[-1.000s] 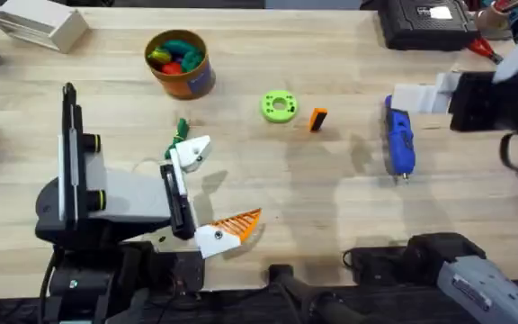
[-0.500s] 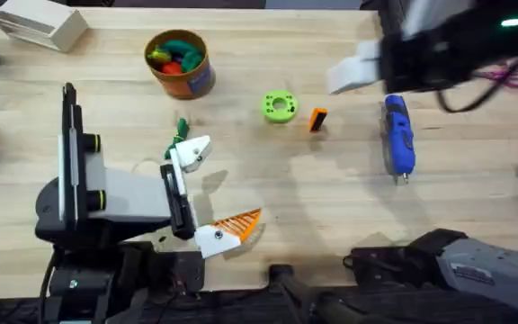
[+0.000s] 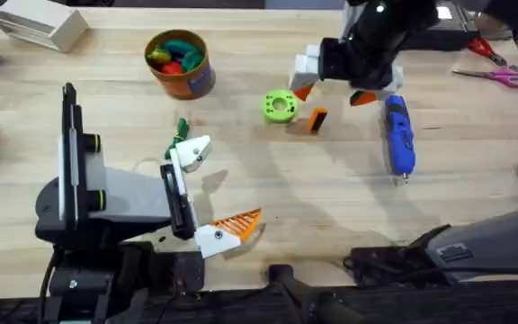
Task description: Pick up the gripper from the table and insert it into the empty holder that is missing its gripper. Then pick up a screw, insert it into the mounting hole, and use the screwdriver to tighten it. Finally, clean up the table by picking up the vegetable and placing it into the bucket.
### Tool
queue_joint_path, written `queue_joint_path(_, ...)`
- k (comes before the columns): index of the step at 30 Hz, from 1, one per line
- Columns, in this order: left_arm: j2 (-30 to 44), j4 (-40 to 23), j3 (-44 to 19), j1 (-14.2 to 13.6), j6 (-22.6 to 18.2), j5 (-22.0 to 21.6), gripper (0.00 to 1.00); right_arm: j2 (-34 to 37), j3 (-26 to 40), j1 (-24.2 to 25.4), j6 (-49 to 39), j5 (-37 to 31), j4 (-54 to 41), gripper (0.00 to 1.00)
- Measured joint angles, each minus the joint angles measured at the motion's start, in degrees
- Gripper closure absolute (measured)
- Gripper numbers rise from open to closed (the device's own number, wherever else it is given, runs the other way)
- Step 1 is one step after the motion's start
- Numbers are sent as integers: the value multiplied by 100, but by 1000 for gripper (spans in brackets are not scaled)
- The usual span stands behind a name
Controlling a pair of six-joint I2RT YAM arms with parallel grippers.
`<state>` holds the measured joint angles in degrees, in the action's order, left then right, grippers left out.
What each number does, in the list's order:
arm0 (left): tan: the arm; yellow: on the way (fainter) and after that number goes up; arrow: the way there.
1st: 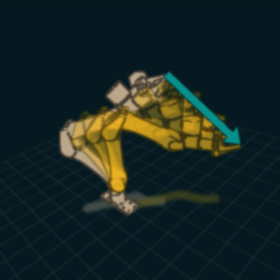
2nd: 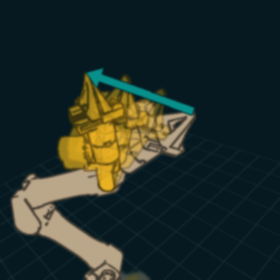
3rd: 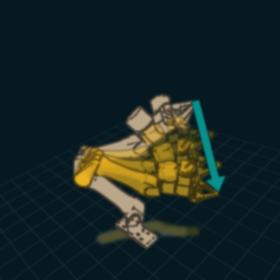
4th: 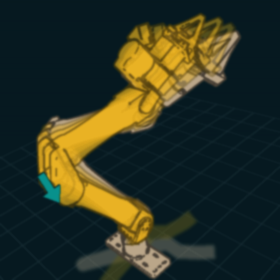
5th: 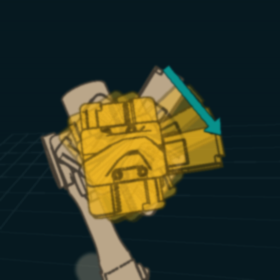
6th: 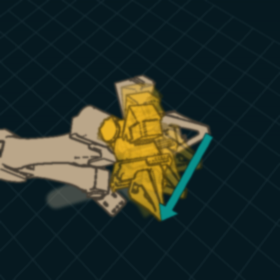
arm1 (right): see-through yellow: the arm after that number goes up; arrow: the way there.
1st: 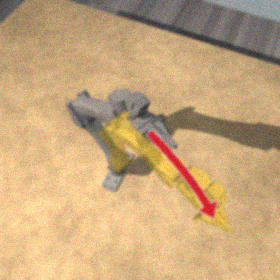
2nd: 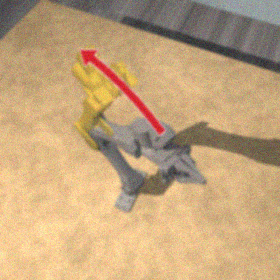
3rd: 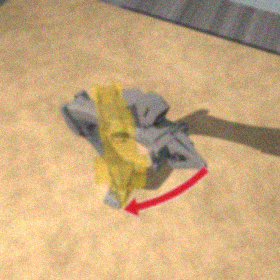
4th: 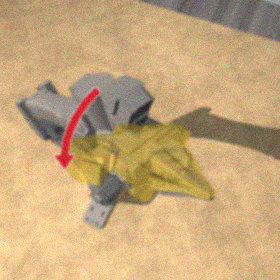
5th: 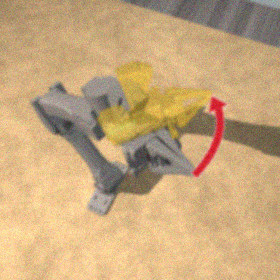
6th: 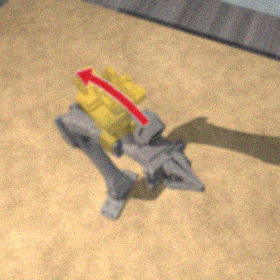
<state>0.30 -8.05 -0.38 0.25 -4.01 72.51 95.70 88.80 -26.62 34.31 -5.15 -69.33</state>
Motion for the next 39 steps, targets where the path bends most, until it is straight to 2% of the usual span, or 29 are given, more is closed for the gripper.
queue_joint_path(9,1,2,0,0,0,-11,15,240,-136,1,203,0,189,54)
queue_joint_path(18,0,2,0,0,0,-11,15,240,-876,29,223,0,692,54)
queue_joint_path(24,0,2,0,0,0,-13,15,240,-1129,54,255,-25,1055,64)
queue_joint_path(32,1,2,0,0,0,-13,15,240,-1139,165,262,-127,1127,171)
queue_joint_path(36,-1,4,0,0,0,-13,15,240,-1139,161,262,-127,1155,269)
queue_joint_path(39,-1,4,0,0,0,-13,15,266,-1139,161,260,-125,1153,303)
